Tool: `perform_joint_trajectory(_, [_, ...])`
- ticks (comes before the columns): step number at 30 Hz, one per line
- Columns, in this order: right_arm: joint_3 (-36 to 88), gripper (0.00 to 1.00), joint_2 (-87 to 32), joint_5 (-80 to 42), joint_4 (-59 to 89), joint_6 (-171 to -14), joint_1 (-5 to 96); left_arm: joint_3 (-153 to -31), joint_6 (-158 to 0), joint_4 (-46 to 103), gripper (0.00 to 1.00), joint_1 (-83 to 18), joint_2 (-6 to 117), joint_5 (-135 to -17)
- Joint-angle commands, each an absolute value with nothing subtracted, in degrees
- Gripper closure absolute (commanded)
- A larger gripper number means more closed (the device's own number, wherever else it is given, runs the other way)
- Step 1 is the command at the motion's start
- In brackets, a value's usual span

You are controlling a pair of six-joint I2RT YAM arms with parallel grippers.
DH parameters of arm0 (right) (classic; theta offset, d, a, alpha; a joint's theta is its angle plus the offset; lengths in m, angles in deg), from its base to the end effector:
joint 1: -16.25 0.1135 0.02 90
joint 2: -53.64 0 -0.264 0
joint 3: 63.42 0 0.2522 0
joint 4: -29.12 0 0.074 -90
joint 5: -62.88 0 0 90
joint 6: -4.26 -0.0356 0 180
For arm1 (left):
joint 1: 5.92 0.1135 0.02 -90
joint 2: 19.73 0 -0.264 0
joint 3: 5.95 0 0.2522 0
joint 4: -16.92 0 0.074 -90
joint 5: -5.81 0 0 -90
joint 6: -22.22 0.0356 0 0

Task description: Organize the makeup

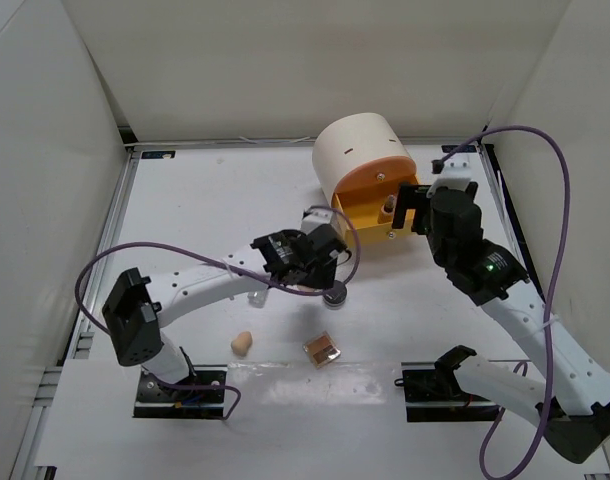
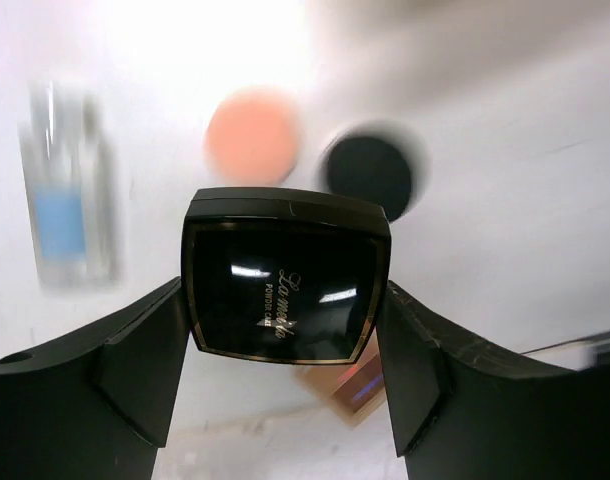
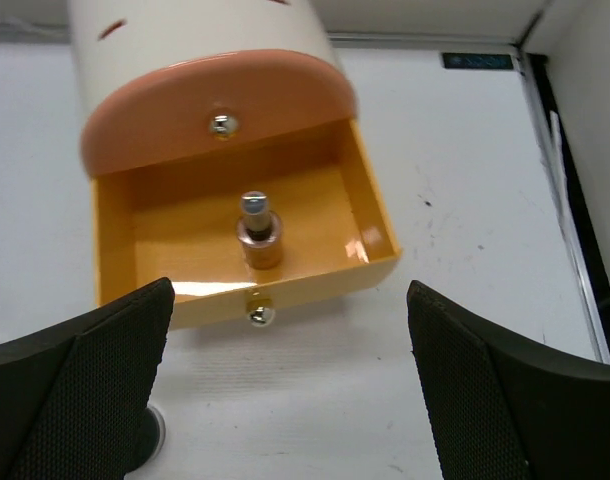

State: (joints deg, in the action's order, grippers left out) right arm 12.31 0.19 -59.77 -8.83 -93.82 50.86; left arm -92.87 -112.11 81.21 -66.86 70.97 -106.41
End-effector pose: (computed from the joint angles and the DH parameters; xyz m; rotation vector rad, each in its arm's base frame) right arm 0.1724 0.0957 0.3931 -0.0234 1.8001 0.0055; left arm 0.1647 -0.2687 0.2616 0.2782 2.5916 -0.0907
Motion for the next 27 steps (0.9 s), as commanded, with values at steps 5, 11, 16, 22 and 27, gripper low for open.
perform_joint_trajectory(5, [13.09,0.01,1.96,-79.15,-18.03,-109.99,50.52,-113.37,-89.06,65.50,0.58,-63.76,77.29,-106.18])
perform_joint_trajectory(11, [12.83,0.01,2.84,-79.51,-20.94,-112.28,49.91,-131.84,-83.96,66.37,0.57,-60.06,91.35,-102.39])
perform_joint_trajectory(16, [13.62,0.01,1.97,-79.85,-21.20,-111.06,50.35,-141.34,-82.90,66.72,0.56,-58.39,99.45,-98.17])
perform_joint_trajectory(22, [13.09,0.01,2.67,-81.26,-20.86,-110.97,50.00,-145.04,-82.54,65.15,0.53,-58.47,103.67,-96.33])
perform_joint_trajectory(27, [12.39,0.01,2.67,-81.61,-20.15,-110.35,50.17,-145.30,-82.54,63.73,0.41,-59.00,105.08,-93.95])
